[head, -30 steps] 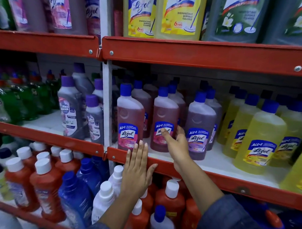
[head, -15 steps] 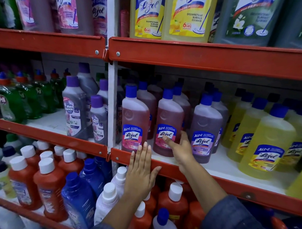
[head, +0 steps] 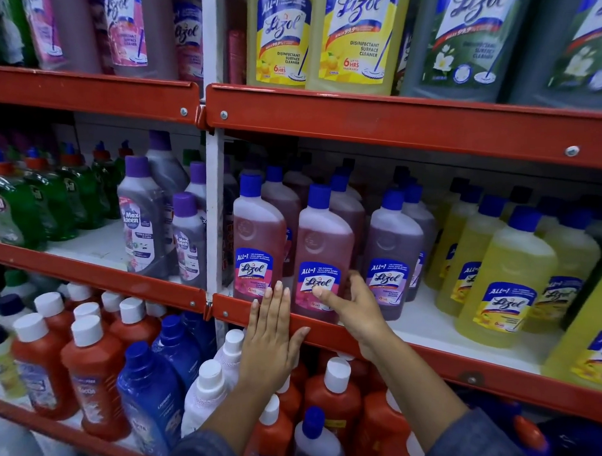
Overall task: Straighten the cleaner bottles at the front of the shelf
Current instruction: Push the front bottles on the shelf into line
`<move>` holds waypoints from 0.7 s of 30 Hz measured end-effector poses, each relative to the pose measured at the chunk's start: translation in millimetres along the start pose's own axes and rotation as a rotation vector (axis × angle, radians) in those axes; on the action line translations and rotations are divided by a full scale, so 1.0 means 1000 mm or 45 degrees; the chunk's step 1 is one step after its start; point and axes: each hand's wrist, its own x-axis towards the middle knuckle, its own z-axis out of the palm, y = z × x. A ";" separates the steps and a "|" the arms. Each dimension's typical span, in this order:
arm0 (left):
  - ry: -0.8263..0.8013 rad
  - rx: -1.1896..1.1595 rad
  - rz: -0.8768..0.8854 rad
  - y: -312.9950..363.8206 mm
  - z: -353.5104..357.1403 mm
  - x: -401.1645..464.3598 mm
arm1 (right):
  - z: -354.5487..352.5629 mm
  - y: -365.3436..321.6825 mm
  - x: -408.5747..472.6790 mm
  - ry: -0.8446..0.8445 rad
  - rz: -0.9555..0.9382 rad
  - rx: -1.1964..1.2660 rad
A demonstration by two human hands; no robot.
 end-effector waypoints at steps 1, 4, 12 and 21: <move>0.003 0.004 0.001 0.000 0.000 0.000 | -0.001 -0.001 -0.002 -0.003 -0.010 -0.021; 0.014 0.017 0.010 0.000 0.000 0.000 | -0.005 0.001 -0.010 -0.011 -0.108 -0.126; 0.045 0.054 0.019 0.001 -0.001 0.001 | -0.056 0.033 -0.044 0.248 -0.497 -1.083; 0.036 0.048 -0.006 0.001 0.000 0.000 | -0.110 0.023 -0.006 0.319 -0.302 -0.636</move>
